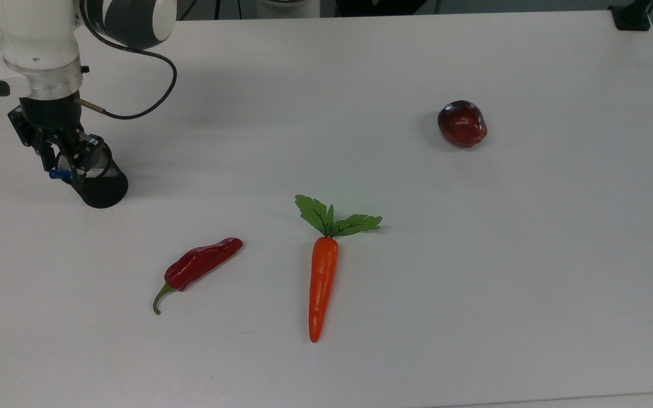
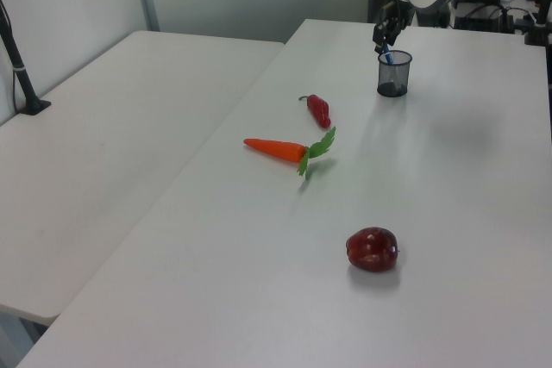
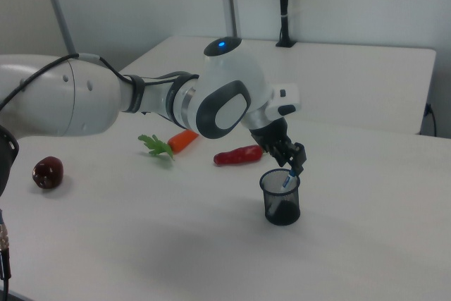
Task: Take marker pen
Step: 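Close the gripper on the blue-capped marker inside the cup, then lift the marker out of the cup and carry it toward the carrot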
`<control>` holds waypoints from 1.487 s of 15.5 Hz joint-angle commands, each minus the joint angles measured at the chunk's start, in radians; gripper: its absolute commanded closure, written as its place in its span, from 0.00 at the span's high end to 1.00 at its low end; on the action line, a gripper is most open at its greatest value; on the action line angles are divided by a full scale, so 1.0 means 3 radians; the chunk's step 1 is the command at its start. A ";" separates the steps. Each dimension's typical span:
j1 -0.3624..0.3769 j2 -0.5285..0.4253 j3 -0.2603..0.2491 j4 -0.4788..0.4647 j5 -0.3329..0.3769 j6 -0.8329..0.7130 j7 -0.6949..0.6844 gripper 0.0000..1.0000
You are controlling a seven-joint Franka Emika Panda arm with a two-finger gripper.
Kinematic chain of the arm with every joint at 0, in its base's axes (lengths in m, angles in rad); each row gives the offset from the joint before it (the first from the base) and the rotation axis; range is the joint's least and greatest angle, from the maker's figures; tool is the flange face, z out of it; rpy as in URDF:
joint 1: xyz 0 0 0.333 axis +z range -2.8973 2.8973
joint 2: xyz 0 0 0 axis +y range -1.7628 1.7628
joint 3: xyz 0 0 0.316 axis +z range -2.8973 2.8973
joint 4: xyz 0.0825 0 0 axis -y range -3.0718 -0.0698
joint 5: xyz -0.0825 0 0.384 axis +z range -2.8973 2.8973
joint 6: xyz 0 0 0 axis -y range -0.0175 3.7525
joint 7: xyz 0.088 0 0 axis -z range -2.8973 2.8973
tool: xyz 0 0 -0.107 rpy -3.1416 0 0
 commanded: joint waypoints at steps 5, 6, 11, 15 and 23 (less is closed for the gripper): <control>-0.0031 -0.0014 0.0005 -0.0029 0.0006 0.0074 0.0048 0.19; -0.0031 -0.0024 0.0005 -0.0029 0.0016 0.0069 0.0048 0.17; -0.0031 -0.0116 0.0005 -0.0034 0.0062 0.0013 0.0063 0.10; -0.0031 -0.0325 0.0005 -0.0013 0.0062 -0.0212 0.0120 0.10; 0.0127 -0.0883 0.0051 -0.0008 0.0067 -0.0538 0.0140 0.10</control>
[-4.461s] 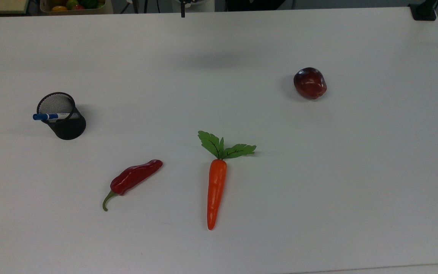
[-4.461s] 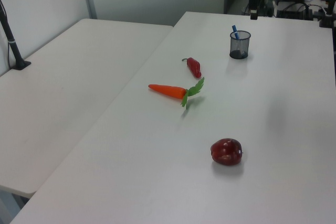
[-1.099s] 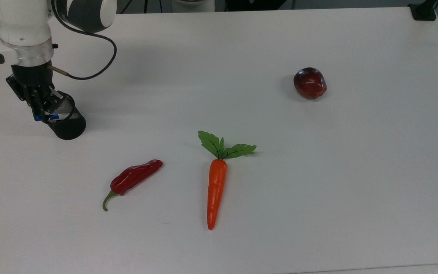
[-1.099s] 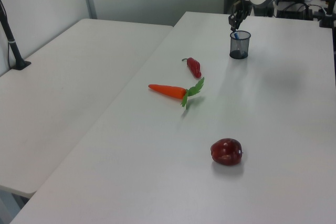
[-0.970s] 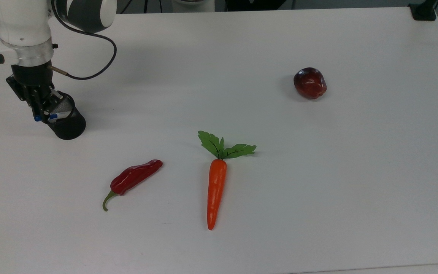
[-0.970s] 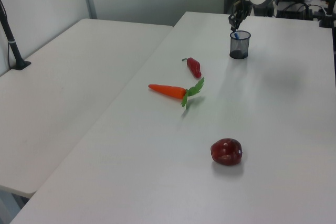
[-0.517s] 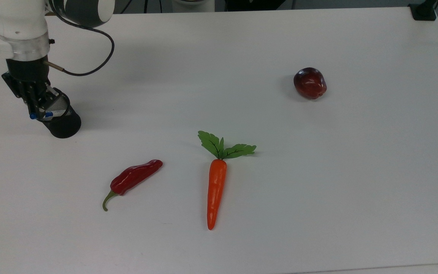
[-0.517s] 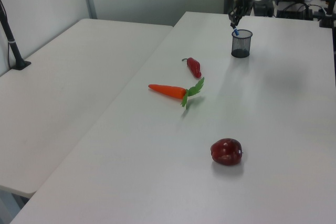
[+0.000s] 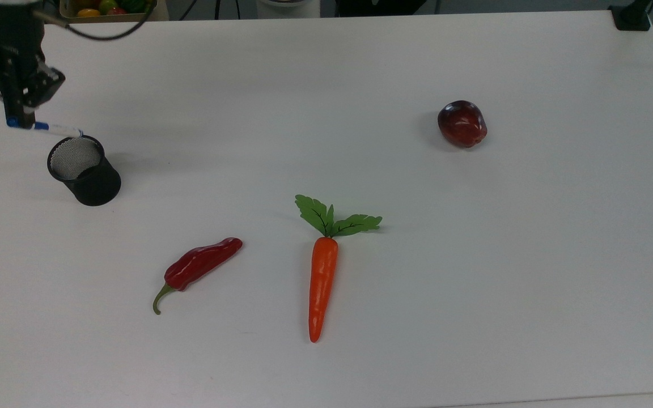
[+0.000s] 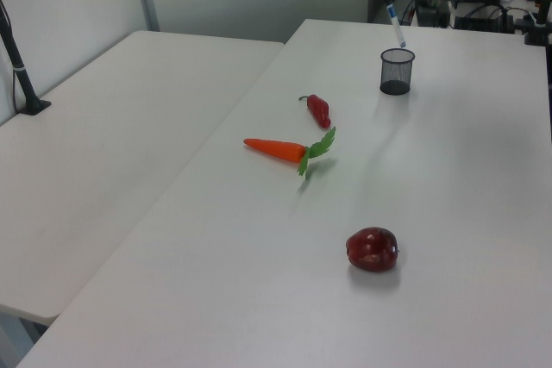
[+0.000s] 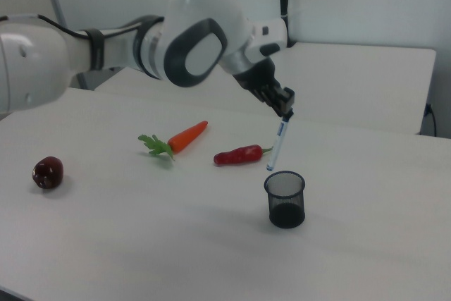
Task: Take marker pen
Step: 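Lift the marker out of the cup and carry it toward the carrot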
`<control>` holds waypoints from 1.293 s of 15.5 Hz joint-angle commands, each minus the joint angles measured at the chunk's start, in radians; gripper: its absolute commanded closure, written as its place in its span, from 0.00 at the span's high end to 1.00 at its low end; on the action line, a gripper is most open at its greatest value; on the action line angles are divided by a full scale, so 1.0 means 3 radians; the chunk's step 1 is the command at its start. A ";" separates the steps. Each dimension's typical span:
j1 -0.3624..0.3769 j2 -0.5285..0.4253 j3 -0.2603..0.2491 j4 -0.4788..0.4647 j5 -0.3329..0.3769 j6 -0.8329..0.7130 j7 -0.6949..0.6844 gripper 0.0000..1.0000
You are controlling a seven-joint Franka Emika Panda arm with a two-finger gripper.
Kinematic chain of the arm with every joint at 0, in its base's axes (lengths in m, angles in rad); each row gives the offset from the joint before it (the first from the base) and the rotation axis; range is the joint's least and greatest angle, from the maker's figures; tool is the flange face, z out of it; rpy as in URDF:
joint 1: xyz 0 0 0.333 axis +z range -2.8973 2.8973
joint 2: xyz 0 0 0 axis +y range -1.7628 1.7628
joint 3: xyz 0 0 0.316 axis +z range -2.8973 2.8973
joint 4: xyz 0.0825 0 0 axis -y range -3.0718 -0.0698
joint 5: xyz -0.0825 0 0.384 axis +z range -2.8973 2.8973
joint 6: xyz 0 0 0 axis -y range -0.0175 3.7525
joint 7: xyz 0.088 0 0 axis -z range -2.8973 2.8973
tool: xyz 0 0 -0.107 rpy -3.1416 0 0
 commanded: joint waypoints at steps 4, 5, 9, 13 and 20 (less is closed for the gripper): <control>0.0513 -0.0253 0.0038 -0.0116 0.0053 -0.0664 0.0107 0.11; 0.0621 -0.0248 0.0038 -0.0121 0.0058 -0.0767 0.0107 0.11; 0.0999 -0.0213 0.0043 -0.0182 0.0186 -0.1048 0.0101 0.11; 0.1281 -0.0106 0.0099 -0.0310 0.0257 -0.1258 0.0101 0.11; 0.1394 0.0140 0.0135 -0.0305 0.0257 -0.1350 0.0101 0.12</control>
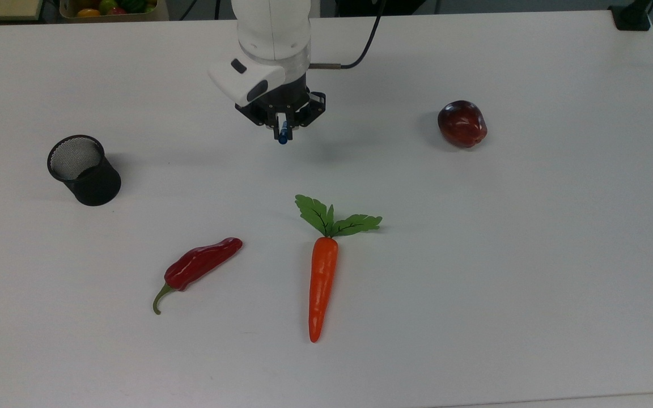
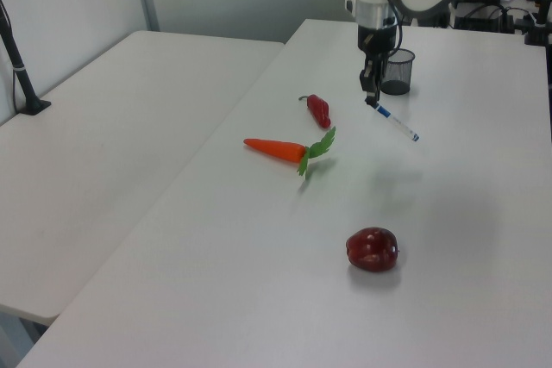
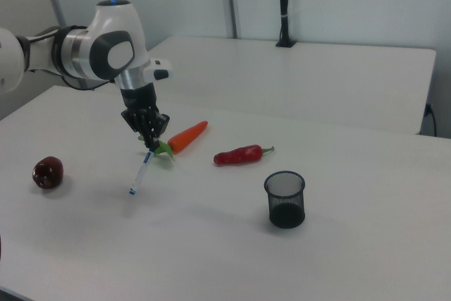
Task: Take marker pen
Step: 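Lower the marker onto the table beside the carrot leaves and release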
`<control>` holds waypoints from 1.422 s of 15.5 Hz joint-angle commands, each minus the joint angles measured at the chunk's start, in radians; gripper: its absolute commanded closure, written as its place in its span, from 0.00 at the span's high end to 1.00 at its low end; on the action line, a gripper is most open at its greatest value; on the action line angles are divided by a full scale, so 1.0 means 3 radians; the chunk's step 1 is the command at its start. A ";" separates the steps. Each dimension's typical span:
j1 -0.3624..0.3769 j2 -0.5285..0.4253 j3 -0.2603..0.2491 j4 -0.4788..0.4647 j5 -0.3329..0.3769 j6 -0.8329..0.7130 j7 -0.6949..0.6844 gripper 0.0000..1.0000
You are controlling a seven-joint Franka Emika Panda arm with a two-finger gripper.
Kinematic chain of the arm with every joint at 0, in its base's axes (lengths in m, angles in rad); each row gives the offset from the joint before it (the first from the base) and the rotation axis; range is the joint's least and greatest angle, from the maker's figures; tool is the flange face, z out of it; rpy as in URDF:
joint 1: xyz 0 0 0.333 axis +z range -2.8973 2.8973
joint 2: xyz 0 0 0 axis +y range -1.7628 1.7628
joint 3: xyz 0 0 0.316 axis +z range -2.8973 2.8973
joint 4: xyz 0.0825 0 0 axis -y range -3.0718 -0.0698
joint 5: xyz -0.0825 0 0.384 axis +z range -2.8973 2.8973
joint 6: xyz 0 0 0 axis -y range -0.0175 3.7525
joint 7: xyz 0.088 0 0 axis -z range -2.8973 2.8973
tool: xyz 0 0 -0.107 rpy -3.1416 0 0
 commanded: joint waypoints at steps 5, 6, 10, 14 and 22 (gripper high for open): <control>0.0024 0.0217 -0.0013 -0.0006 0.0046 -0.0072 0.0013 0.20; 0.0024 0.0217 -0.0013 -0.0001 0.0046 -0.0077 0.0013 0.26; 0.0029 0.0207 -0.0013 0.0020 0.0041 -0.0103 0.0034 1.00; 0.0029 0.0120 -0.0013 0.0066 0.0000 -0.0169 0.0054 1.00; 0.0121 -0.0416 -0.0013 0.0097 -0.0153 -0.0567 0.0024 1.00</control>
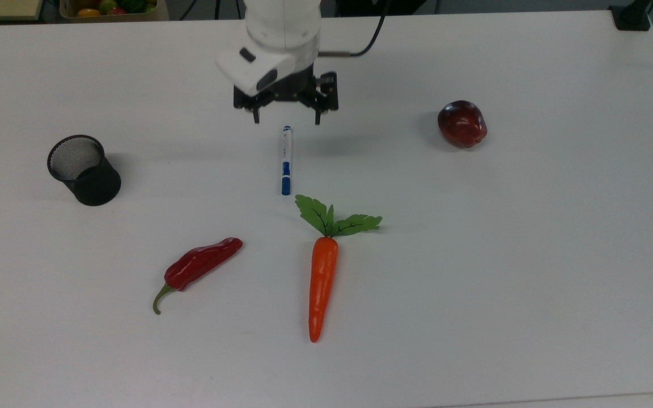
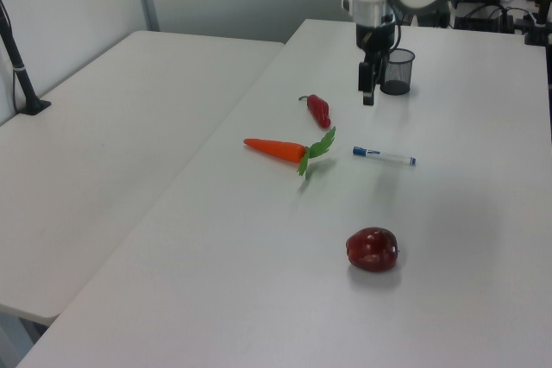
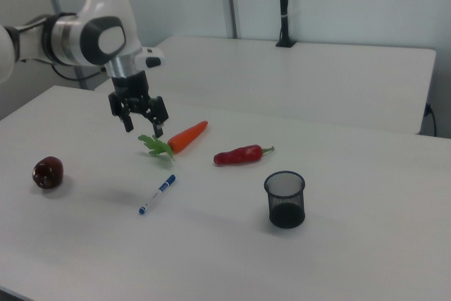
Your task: Take marker pen
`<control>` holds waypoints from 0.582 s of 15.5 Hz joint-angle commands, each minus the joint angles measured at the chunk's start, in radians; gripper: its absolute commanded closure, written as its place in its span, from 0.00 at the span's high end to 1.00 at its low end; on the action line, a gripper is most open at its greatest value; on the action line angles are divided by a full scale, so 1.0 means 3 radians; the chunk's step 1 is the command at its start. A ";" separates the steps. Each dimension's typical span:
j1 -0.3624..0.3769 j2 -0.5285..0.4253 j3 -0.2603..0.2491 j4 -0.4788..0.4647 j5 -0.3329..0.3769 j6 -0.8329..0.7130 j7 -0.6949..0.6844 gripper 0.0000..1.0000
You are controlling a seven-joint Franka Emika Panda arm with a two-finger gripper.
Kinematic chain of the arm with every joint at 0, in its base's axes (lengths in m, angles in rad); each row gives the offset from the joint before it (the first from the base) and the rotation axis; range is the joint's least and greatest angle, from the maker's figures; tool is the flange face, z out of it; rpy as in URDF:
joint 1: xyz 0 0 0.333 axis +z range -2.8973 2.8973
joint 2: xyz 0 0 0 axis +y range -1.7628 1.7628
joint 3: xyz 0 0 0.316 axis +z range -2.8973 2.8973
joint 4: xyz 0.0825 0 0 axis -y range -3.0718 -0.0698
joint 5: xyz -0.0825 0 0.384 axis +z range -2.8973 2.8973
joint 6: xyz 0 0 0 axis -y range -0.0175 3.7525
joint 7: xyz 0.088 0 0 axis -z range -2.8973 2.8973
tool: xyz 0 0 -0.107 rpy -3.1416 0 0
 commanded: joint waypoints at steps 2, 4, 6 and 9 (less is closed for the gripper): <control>0.0024 -0.0538 -0.0019 -0.0075 -0.0068 -0.0443 0.0008 1.00; -0.0027 -0.0732 -0.0014 -0.0081 -0.0068 -0.0576 -0.0007 1.00; -0.0124 -0.0871 0.0001 -0.0086 -0.0063 -0.0739 -0.0114 1.00; -0.0379 -0.0953 0.0205 -0.0081 -0.0063 -0.0832 -0.0268 1.00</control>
